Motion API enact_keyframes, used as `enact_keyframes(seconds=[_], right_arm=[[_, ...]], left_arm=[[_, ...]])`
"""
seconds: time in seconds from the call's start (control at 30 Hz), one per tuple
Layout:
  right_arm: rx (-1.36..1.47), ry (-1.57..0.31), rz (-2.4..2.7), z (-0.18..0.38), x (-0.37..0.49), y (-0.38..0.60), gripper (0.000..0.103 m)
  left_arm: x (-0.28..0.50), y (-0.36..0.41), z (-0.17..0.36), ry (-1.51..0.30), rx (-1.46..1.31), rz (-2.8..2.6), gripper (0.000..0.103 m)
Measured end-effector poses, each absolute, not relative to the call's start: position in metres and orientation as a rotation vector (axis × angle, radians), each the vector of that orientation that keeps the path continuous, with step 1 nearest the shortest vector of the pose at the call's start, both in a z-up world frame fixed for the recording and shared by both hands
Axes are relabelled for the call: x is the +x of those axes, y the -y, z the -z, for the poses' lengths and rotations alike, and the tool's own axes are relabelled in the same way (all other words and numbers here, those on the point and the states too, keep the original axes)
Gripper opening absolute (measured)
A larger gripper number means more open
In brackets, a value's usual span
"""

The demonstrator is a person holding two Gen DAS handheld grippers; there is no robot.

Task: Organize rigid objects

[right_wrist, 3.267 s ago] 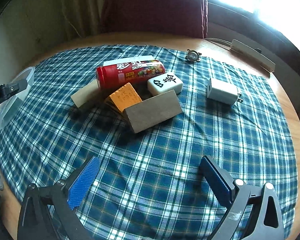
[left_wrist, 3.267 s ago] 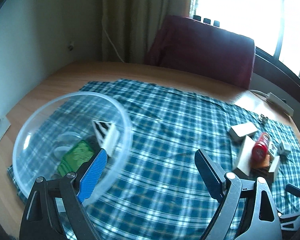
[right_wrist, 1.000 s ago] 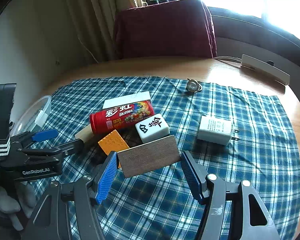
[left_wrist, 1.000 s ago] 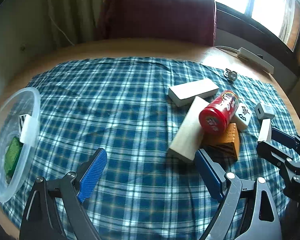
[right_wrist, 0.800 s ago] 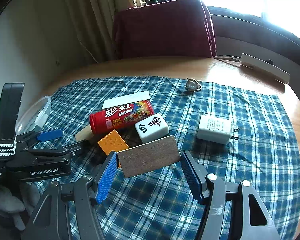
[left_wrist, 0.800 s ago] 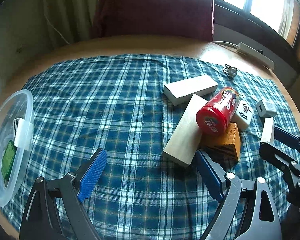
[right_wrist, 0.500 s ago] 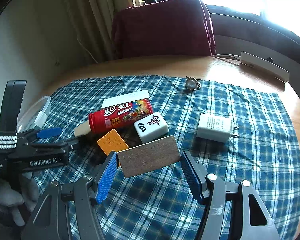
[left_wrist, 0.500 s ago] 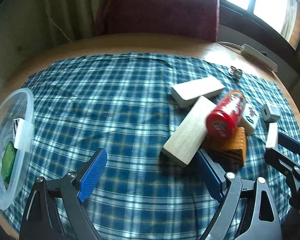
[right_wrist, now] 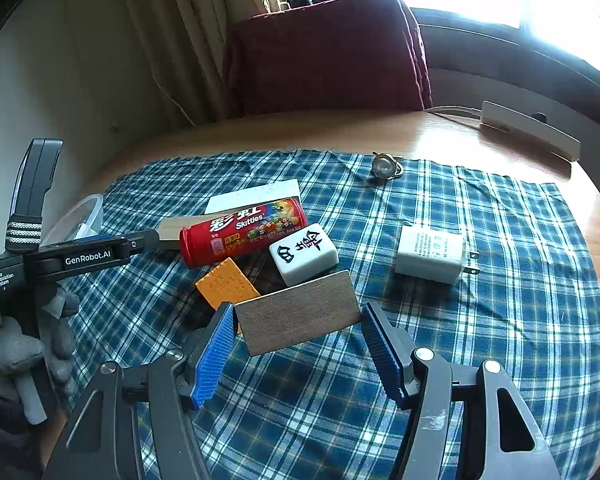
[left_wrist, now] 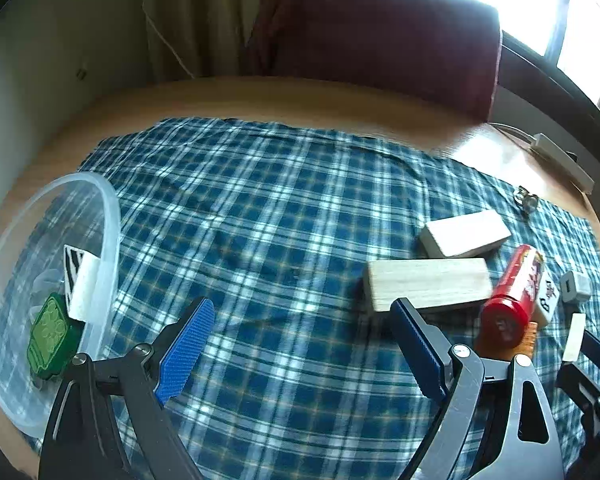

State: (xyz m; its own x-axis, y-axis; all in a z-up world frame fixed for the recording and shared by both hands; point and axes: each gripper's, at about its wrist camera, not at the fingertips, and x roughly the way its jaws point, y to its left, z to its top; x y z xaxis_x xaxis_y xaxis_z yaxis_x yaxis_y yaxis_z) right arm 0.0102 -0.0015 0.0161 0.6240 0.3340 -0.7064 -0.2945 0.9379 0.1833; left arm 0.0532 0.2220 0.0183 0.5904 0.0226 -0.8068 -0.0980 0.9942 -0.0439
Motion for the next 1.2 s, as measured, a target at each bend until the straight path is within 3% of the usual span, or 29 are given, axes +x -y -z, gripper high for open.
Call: enact_keyframes(seconds=[0.9,1.03,1.2], right_arm=[[0.079,-0.832,-0.342,-0.016,0.011,0.006,0.067],[0.082,-0.829,-0.365,-0.016,0.010,0.004,0.076],[0.080,-0.832,-0.381,-0.015,0.012,0.005,0.076]], left_arm=[[0.075,-0.150,-0.009,-0.969,0.004,0.056,0.090],[0.083,-0.150,-0.006,-0.985,-0.025,0.060,0.091],[0.088,-0.151,-0.005,-0.991,-0.057,0.071,0.091]])
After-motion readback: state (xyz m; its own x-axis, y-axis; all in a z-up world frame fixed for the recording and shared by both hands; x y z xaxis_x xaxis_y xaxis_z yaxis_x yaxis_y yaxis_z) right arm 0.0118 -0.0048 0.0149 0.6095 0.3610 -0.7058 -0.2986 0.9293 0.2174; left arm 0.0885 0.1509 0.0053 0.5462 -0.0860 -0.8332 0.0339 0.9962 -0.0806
